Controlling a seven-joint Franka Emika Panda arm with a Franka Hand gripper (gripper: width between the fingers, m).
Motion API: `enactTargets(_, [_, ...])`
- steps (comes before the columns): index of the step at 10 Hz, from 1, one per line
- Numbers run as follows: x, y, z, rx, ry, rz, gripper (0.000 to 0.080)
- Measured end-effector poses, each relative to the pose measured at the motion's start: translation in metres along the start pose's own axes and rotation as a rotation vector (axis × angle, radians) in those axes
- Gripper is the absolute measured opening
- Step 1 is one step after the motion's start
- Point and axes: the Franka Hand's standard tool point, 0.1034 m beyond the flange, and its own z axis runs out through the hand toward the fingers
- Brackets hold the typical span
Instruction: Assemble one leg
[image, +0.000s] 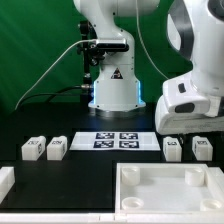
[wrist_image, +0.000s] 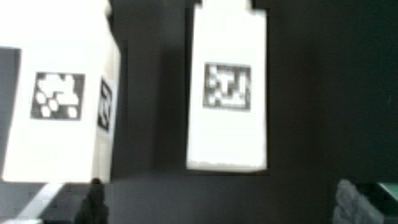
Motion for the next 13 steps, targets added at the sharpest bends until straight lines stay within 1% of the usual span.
enactTargets(1, [-0.003,0.001,0.002,-0.004,-0.100,-0.001,0.0649])
enactTargets(2, [0.003,-0.001,0.003,0.001,-0.107,-0.001,0.0649])
enactTargets(3, [0.000,-0.005,0.009,0.000,-0.122,0.060,0.0649])
enactTargets(4, [-0.004,-0.008,0.016,-0.012,-0.154,0.082,0.0649])
enactTargets(6, [-0.005,-0.009,0.027,-0.016,-0.171,0.082,0.0649])
enactTargets(8, [-0.005,-0.007,0.033,-0.014,-0.184,0.086,0.0649])
enactTargets(9, [-0.005,-0.007,0.035,-0.009,-0.189,0.089,0.0649])
enactTargets(11, [-0.005,-0.007,0.035,-0.009,-0.188,0.088,0.0649])
enactTargets(12, [-0.005,-0.007,0.035,-0.009,-0.188,0.088,0.0559])
enactTargets(13, [-0.005,-0.007,0.035,-0.009,-0.188,0.088,0.0559])
